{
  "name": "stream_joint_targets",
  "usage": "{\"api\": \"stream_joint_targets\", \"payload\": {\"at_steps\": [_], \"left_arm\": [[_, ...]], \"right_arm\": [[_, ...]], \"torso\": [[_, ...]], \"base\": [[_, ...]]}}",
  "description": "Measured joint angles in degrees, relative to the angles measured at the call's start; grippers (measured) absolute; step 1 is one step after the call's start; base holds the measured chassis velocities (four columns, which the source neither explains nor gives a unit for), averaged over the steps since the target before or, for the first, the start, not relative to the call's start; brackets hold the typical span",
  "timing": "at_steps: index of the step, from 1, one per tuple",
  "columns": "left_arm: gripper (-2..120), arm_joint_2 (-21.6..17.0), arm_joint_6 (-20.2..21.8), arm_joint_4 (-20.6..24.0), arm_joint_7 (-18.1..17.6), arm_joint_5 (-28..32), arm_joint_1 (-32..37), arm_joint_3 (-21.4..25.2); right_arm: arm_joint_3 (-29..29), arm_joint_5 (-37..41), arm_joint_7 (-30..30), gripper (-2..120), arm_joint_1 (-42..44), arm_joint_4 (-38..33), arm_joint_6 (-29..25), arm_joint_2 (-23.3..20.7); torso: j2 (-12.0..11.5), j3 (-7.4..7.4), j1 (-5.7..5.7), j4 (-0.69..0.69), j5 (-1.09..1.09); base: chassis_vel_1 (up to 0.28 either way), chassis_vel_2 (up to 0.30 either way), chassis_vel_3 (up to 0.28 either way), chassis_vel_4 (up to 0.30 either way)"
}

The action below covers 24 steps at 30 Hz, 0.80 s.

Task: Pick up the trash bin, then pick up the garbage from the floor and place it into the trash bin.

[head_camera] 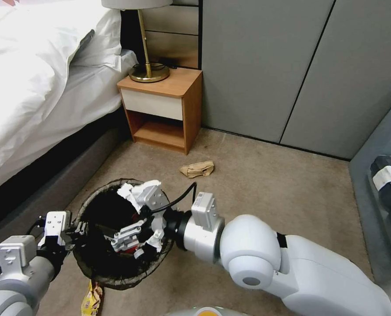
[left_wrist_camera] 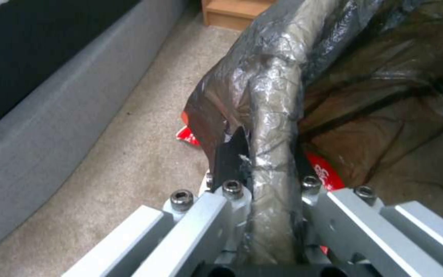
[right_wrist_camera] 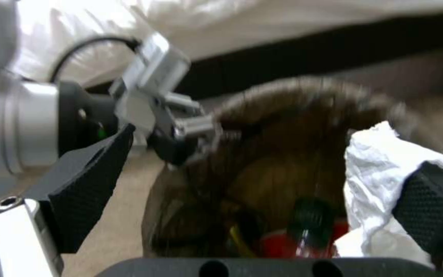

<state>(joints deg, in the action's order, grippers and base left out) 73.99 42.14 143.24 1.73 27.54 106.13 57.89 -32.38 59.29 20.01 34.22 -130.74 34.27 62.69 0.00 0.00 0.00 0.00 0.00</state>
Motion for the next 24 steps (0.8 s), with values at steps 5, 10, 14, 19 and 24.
{"api": "stream_joint_targets", "payload": {"at_steps": [5,10,14,19,24], "left_arm": [[1,-0.1,0.0,0.0,0.0,0.0,0.0,0.0],[1,-0.2,0.0,0.0,0.0,0.1,-0.1,-0.1],[1,-0.3,0.0,0.0,0.0,0.2,-0.1,-0.1],[1,-0.4,0.0,0.0,0.1,0.2,-0.2,-0.1],[1,-0.4,0.0,0.0,0.1,0.3,-0.5,-0.2]], "right_arm": [[-3.0,7.3,11.7,100,-0.9,1.2,2.8,3.0],[-5.2,14.1,20.6,100,-1.6,2.1,4.4,6.5],[-5.5,16.7,23.8,100,-1.8,3.0,5.3,8.1],[-5.8,18.6,26.5,100,-2.0,3.4,5.9,8.9],[-5.3,19.1,27.5,100,-2.2,3.5,6.0,9.2]], "torso": [[0.0,0.00,0.00,0.00,0.00],[0.0,0.00,0.00,0.00,0.01],[0.0,0.00,0.00,0.00,0.01],[0.0,0.00,0.00,0.00,0.01],[0.0,0.00,0.00,0.00,0.01]], "base": [[0.000,0.000,0.000,0.000],[0.000,0.000,0.000,0.000],[0.000,0.000,0.000,0.000],[0.000,0.000,0.000,0.000],[0.000,0.000,0.000,0.000]]}}
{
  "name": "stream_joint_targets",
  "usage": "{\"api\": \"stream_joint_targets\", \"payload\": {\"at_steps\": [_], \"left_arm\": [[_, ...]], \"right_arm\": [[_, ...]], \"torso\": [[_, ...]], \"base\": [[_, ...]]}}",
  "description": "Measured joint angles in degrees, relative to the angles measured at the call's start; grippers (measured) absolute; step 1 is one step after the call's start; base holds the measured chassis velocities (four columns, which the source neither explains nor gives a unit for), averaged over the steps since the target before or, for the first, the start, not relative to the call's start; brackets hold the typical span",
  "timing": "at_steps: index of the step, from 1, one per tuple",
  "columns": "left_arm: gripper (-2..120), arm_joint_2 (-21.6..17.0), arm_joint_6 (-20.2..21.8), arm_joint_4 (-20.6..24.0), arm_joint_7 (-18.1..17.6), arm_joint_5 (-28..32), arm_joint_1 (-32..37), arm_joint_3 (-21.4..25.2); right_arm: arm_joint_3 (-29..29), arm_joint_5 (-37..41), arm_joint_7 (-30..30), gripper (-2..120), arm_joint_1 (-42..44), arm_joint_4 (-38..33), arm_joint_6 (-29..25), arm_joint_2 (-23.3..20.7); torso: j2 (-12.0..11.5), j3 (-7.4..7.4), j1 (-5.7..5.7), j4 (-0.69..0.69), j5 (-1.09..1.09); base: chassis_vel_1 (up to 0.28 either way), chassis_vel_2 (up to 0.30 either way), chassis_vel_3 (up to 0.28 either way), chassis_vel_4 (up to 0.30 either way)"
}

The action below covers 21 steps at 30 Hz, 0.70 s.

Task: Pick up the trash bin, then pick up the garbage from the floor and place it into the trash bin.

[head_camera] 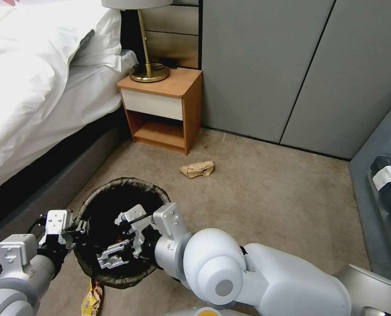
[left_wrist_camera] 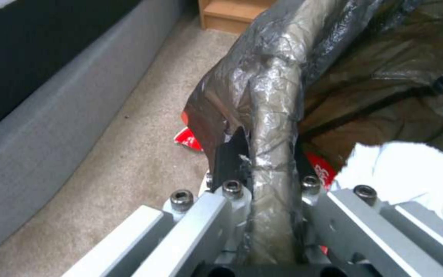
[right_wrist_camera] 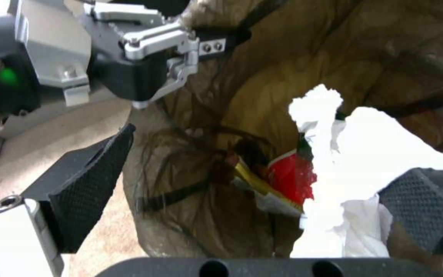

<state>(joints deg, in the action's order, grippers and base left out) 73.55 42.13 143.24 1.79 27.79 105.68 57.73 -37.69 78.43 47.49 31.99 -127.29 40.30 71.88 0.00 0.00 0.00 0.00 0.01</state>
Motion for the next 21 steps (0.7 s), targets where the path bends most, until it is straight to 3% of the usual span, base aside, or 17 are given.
{"api": "stream_joint_targets", "payload": {"at_steps": [9,15,21], "left_arm": [[1,0.2,0.0,0.0,0.0,0.0,-0.2,-0.4],[1,0.4,0.0,0.0,0.0,-0.1,-0.1,-0.3],[1,0.7,0.0,0.0,0.0,-0.2,-0.1,-0.5]], "right_arm": [[0.4,1.7,0.7,100,-0.4,-0.7,-0.1,-1.0],[0.4,9.0,6.5,100,-0.4,-1.2,0.4,-1.2],[0.4,9.3,6.7,100,-0.5,-1.3,0.4,-1.3]], "torso": [[0.0,0.00,0.00,0.00,0.00],[0.0,0.00,0.00,0.00,-0.01],[0.0,0.00,0.00,0.00,-0.01]], "base": [[0.000,0.000,0.000,0.000],[0.000,0.000,0.000,0.000],[0.000,0.000,0.000,0.000]]}}
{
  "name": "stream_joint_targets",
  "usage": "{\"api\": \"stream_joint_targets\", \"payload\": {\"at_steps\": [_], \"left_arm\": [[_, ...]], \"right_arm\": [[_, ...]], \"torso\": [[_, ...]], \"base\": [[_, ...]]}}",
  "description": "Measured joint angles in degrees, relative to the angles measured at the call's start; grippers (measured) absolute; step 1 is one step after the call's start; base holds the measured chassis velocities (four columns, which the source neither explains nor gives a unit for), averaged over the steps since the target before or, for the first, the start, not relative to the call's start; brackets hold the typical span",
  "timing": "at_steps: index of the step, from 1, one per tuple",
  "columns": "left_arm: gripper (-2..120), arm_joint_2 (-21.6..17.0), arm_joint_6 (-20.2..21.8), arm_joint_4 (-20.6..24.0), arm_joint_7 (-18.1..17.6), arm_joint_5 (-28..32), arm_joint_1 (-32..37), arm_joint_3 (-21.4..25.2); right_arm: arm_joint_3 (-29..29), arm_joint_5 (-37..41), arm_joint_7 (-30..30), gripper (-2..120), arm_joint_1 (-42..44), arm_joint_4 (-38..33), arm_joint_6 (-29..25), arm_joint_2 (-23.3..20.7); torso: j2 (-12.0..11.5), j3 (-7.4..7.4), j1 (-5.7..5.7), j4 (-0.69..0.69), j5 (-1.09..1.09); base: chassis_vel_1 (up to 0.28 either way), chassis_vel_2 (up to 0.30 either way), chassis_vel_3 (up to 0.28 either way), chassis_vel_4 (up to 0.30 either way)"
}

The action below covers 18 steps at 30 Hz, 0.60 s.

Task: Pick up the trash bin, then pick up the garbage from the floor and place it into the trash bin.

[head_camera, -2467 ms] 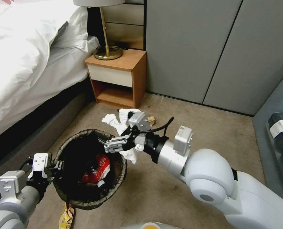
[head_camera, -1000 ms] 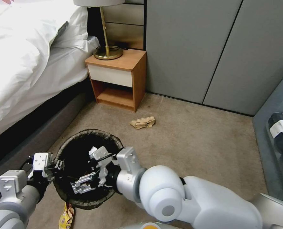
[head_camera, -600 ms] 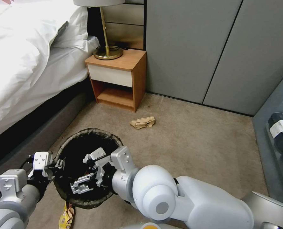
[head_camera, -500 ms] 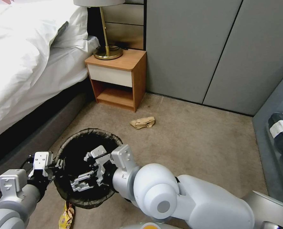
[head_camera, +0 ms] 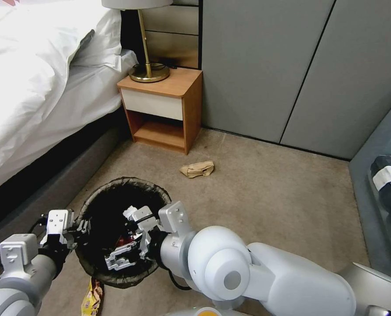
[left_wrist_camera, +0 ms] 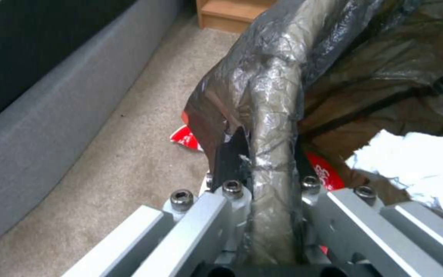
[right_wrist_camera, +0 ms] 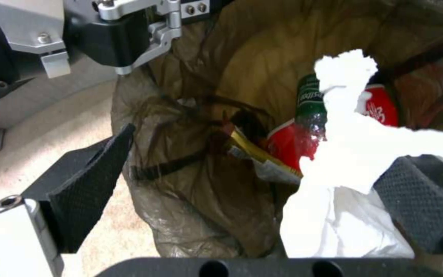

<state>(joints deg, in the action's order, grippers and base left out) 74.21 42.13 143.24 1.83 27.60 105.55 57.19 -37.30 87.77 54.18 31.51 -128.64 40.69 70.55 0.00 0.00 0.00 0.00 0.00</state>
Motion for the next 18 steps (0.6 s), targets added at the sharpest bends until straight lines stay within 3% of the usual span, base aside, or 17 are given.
{"api": "stream_joint_targets", "payload": {"at_steps": [18], "left_arm": [[1,0.0,0.0,0.0,0.0,-0.1,0.3,0.0]], "right_arm": [[0.2,9.9,6.6,100,-0.1,-0.5,-1.2,0.4]], "torso": [[0.0,0.00,0.00,0.00,0.00]], "base": [[0.000,0.000,0.000,0.000]]}}
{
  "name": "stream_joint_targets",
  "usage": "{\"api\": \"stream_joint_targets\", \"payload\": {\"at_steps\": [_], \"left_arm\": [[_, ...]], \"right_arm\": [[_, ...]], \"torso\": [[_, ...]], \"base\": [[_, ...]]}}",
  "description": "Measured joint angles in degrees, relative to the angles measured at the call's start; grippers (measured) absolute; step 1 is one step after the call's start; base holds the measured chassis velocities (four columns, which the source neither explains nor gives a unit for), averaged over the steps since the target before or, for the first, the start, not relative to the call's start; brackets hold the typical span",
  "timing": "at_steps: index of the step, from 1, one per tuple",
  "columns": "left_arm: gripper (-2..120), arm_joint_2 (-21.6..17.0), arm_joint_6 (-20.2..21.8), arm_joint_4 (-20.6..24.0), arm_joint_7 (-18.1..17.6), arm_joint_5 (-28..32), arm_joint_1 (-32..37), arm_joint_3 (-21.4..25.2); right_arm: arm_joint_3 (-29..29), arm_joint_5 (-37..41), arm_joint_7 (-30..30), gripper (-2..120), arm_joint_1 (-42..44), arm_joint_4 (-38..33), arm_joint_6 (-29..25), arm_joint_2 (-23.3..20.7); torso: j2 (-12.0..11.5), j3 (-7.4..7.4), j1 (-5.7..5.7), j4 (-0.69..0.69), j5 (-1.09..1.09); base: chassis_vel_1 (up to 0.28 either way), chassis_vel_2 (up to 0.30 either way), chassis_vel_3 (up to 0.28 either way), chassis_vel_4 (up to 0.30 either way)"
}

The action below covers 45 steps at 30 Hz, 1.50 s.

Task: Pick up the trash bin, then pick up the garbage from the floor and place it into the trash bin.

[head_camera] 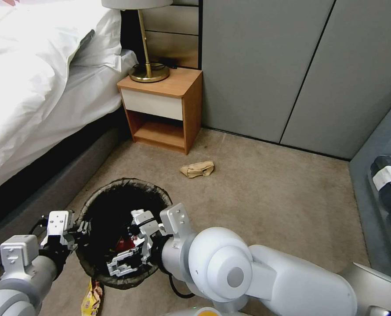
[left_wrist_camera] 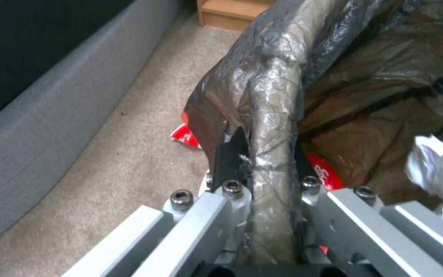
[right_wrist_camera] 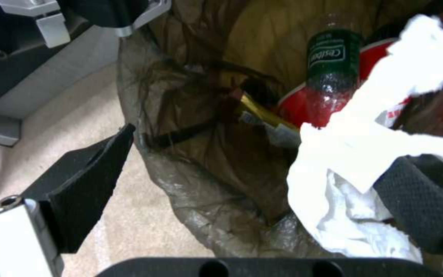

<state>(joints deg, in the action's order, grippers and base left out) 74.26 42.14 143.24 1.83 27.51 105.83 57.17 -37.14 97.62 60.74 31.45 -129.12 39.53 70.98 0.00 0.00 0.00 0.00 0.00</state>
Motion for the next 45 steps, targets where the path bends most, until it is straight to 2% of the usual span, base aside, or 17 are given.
{"api": "stream_joint_targets", "payload": {"at_steps": [5,17,35,42,45], "left_arm": [[1,0.0,0.0,0.0,0.0,0.0,0.0,-0.1],[1,0.0,0.0,0.0,0.0,0.0,0.0,-0.1],[1,-0.1,0.0,0.0,0.2,0.0,-0.2,-0.2],[1,-0.1,0.0,0.0,0.2,0.1,-0.4,-0.2],[1,-0.1,0.0,0.0,0.3,0.2,-0.4,-0.2]], "right_arm": [[0.6,4.6,2.6,100,-0.4,0.0,-1.3,0.8],[1.1,9.1,6.9,100,-0.9,0.9,-3.0,1.8],[1.8,10.3,7.7,100,-1.6,1.0,-3.6,1.6],[2.8,16.0,10.2,100,-4.2,-1.6,-4.9,0.1],[2.8,20.6,13.1,100,-6.2,-2.2,-6.8,-0.4]], "torso": [[0.0,0.00,0.00,0.00,0.00],[0.0,0.00,0.00,0.00,0.00],[0.0,0.00,0.00,0.00,0.00],[0.0,0.00,0.00,0.00,0.00],[0.0,0.00,0.00,0.00,0.00]], "base": [[0.000,0.000,0.000,0.000],[0.000,0.000,0.000,0.000],[0.000,0.000,0.000,0.000],[0.000,0.000,0.000,0.000],[0.000,0.000,0.000,0.000]]}}
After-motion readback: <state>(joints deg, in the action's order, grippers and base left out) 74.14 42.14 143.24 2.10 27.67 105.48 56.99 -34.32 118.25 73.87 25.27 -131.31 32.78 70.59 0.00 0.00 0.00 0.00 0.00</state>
